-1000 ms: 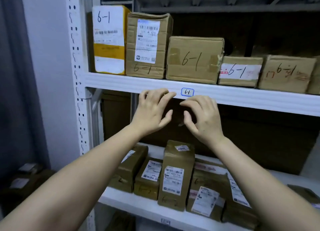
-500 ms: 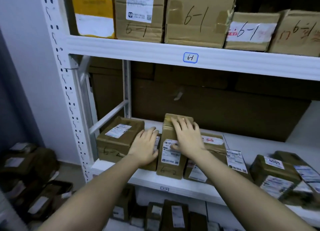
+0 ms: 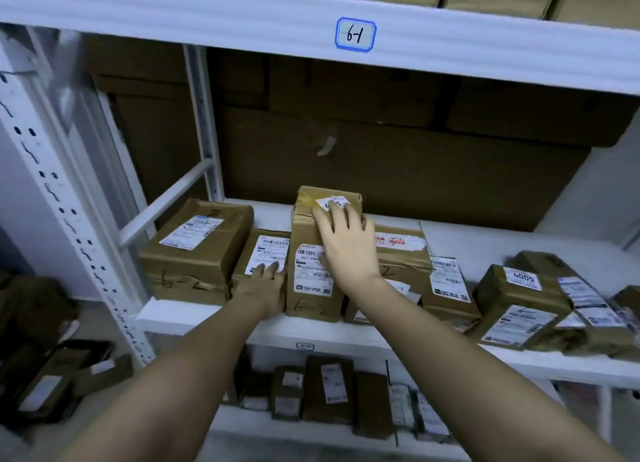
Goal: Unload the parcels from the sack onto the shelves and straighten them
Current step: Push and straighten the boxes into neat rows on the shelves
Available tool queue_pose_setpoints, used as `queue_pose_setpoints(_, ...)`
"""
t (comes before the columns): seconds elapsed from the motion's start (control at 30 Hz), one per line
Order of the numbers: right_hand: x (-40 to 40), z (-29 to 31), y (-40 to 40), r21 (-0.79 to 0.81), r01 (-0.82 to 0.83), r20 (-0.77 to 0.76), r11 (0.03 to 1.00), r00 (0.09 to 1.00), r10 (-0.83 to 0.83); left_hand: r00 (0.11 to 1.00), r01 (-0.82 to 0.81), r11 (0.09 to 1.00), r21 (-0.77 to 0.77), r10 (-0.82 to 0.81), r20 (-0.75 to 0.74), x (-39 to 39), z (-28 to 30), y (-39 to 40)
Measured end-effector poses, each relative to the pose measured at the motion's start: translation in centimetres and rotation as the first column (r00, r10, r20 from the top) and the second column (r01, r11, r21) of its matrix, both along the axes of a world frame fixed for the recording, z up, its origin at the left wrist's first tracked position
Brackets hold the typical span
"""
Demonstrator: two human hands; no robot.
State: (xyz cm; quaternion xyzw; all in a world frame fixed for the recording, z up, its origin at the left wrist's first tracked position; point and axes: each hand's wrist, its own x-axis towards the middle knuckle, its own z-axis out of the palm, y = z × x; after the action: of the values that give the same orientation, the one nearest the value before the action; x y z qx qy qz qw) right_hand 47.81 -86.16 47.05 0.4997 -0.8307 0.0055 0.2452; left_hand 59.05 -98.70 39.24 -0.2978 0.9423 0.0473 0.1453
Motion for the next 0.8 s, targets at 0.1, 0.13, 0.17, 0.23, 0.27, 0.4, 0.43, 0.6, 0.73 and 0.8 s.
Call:
queue_pose_setpoints(0.1,-0.3,0.0,-0.4,0.0,0.008,-0.004,1.0,1.0,-0.008,1.0,-0.01,0.999,0.039,0.011,-0.024,0.0,0.1,-0.4)
queue_pose_setpoints(0.13,-0.4,0.0,-0.5,0.003,0.011,-0.004,1.0,1.0,-0.011,1.0,-0.01,0.999,0.05,0.012,-0.029,0.0,0.2,-0.4)
queue_pose_setpoints(0.17,-0.5,0.0,-0.6,0.006,0.014,-0.005,1.0,1.0,-0.014,0.999,-0.011,0.998,0.058,0.013,-0.035,0.0,0.2,-0.4)
queue_pose_setpoints(0.23,-0.6,0.0,-0.8,0.008,0.017,-0.003,1.0,1.0,-0.017,0.999,-0.014,0.998,0.06,0.017,-0.044,-0.2,0.1,-0.3)
queue_pose_setpoints(0.27,-0.7,0.0,-0.8,0.009,0.017,0.001,1.0,1.0,-0.017,0.999,-0.014,0.998,0.059,0.016,-0.048,-0.2,0.1,-0.3)
queue_pose_setpoints(0.4,-0.9,0.0,-0.4,-0.008,-0.028,0.011,1.0,1.0,0.028,0.998,-0.038,0.998,0.041,0.04,-0.049,-0.1,-0.1,-0.2)
queue_pose_setpoints(0.43,-0.9,0.0,0.1,-0.058,-0.058,0.013,0.997,0.998,0.059,0.994,-0.06,0.998,-0.003,0.059,-0.088,0.0,-0.3,0.2)
queue_pose_setpoints(0.6,-2.8,-1.1,4.8,-0.559,-0.055,0.183,0.828,0.965,0.187,0.869,-0.069,0.948,-0.311,-0.096,-0.485,0.3,-1.7,2.8)
queue_pose_setpoints(0.73,-5.6,-2.9,9.0,-0.665,0.151,0.341,0.731,0.933,0.117,0.789,0.323,0.862,-0.391,-0.474,-0.392,-1.5,-2.2,5.9)
queue_pose_setpoints(0.8,-7.0,-3.9,11.3,-0.693,0.222,0.362,0.686,0.93,0.064,0.755,0.44,0.802,-0.404,-0.574,-0.317,-3.4,-2.1,8.1)
